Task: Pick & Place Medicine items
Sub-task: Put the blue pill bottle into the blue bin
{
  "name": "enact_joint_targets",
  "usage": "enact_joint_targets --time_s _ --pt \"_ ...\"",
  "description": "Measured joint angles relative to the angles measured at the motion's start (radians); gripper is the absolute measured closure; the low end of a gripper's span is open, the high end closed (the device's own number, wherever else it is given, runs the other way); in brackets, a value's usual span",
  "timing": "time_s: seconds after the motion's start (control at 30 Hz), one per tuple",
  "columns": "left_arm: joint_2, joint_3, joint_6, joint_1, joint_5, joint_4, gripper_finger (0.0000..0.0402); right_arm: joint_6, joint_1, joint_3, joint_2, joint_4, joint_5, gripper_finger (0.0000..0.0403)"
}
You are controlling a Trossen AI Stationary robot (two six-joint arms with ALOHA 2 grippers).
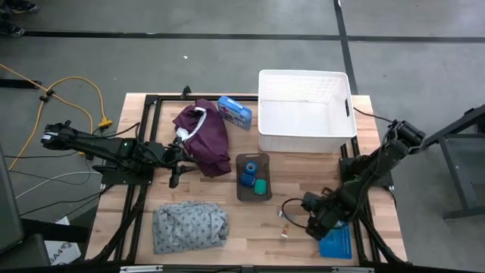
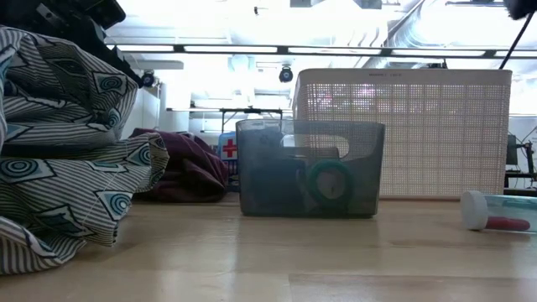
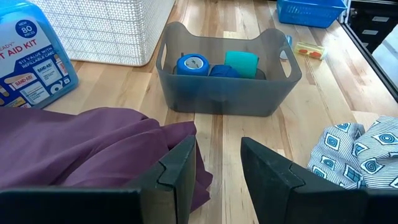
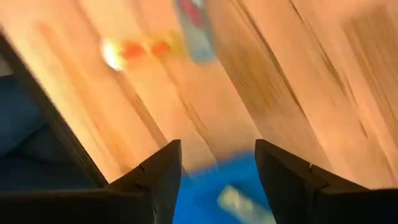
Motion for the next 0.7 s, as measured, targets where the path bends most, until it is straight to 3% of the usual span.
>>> enact_joint_targets --time_s 0.17,0.7 --pt "0.000 0.000 0.000 0.000 0.000 0.000 0.0279 -0.174 -0.064 0.000 0.030 0.081 0.047 0.0211" --pt "0.000 0.000 0.000 0.000 0.000 0.000 0.0279 -0.463 -0.232 0.001 0.094 0.211 0.072 0.0211"
